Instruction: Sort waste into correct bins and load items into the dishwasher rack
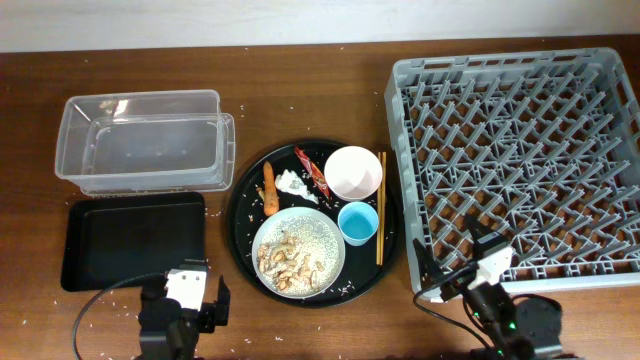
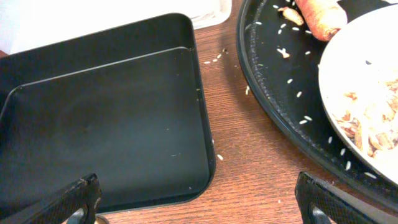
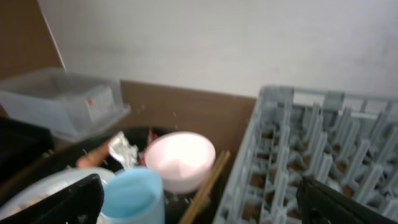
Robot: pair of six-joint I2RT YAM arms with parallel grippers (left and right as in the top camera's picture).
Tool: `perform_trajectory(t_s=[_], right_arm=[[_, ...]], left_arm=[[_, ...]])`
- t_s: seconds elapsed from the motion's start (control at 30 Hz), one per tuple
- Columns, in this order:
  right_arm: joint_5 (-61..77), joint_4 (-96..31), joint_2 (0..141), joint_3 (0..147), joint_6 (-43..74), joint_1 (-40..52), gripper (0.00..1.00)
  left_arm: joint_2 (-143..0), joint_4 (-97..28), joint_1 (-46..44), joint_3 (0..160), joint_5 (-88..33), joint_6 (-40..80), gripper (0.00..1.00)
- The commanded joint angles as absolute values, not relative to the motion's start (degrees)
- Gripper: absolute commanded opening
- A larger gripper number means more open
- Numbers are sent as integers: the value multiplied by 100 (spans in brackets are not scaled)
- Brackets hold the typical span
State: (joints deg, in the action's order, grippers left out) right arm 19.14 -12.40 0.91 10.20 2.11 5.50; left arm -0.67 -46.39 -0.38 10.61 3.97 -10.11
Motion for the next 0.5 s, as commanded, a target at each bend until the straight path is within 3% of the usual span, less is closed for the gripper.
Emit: perform_trajectory(t_s=[0.0, 0.23, 0.47], right_arm=[[2018, -1492, 268, 1614, 392, 565, 98], [2071, -2276, 1531, 2738, 390, 565, 98], [3039, -2010, 2742, 3492, 390, 565, 98]], left_arm=[[-40, -4674, -8, 1044, 1223, -1085, 99], [-40, -4674, -8, 1044, 1291, -1083, 99], [-40, -4668, -8, 1044, 1288, -1083, 99]])
